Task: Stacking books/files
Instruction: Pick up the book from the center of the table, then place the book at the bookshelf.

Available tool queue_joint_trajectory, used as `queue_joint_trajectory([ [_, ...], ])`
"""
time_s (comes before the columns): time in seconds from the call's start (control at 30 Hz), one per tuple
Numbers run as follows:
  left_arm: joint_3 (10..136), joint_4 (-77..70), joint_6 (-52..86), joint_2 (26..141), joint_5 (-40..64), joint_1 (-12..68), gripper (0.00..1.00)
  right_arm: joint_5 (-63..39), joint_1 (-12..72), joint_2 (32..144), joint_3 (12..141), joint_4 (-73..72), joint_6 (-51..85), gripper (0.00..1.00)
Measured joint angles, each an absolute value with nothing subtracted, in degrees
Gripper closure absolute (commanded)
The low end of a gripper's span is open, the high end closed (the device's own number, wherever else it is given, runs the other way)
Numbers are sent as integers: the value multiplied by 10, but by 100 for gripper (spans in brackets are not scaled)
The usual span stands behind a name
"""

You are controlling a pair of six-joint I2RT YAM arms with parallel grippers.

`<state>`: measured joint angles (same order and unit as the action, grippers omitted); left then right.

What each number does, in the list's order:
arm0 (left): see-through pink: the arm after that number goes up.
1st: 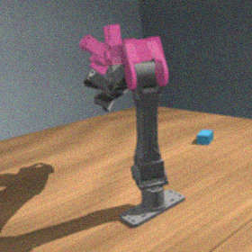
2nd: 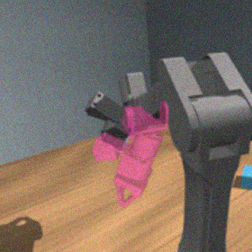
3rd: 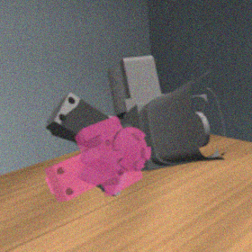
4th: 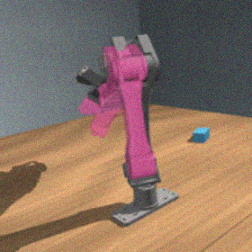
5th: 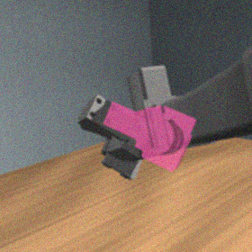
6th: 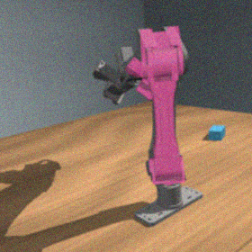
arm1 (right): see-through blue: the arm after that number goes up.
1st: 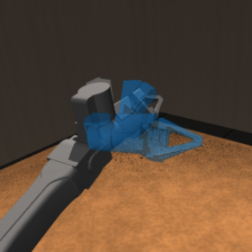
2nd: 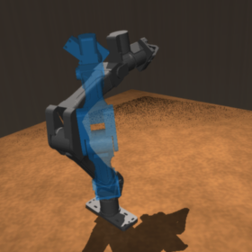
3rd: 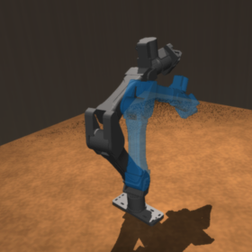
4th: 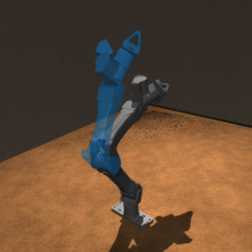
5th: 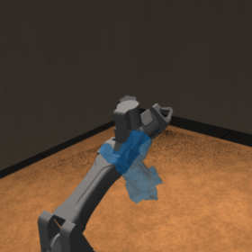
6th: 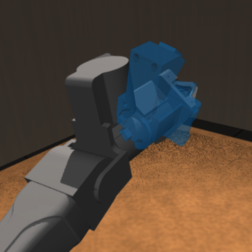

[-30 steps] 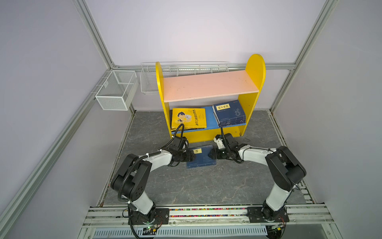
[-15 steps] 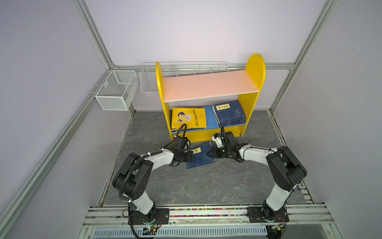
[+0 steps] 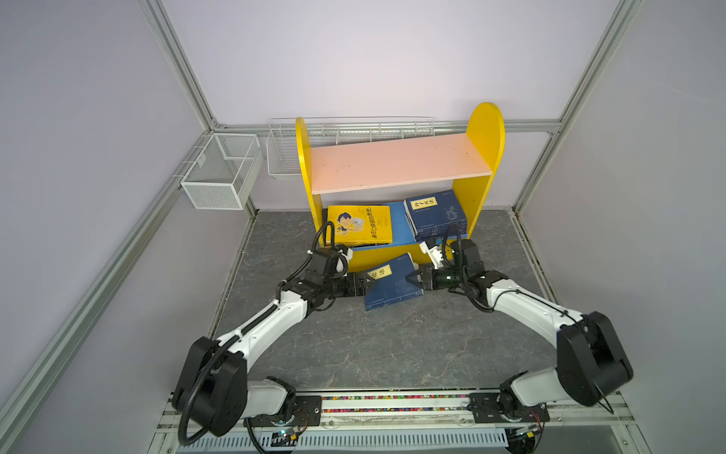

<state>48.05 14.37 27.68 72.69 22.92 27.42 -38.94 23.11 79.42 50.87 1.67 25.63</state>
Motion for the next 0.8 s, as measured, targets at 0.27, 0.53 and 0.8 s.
queue_joint_trajectory([
  [0.27,438,69,336,672,340,269,5,-469,166,668,516,57,239,93],
  [0.53,436,-62,400,750,456,269,36,-489,166,685,518,60,252,93],
  [0.8,444,-110,431,781,494,274,100,-479,162,713,524,43,274,90],
])
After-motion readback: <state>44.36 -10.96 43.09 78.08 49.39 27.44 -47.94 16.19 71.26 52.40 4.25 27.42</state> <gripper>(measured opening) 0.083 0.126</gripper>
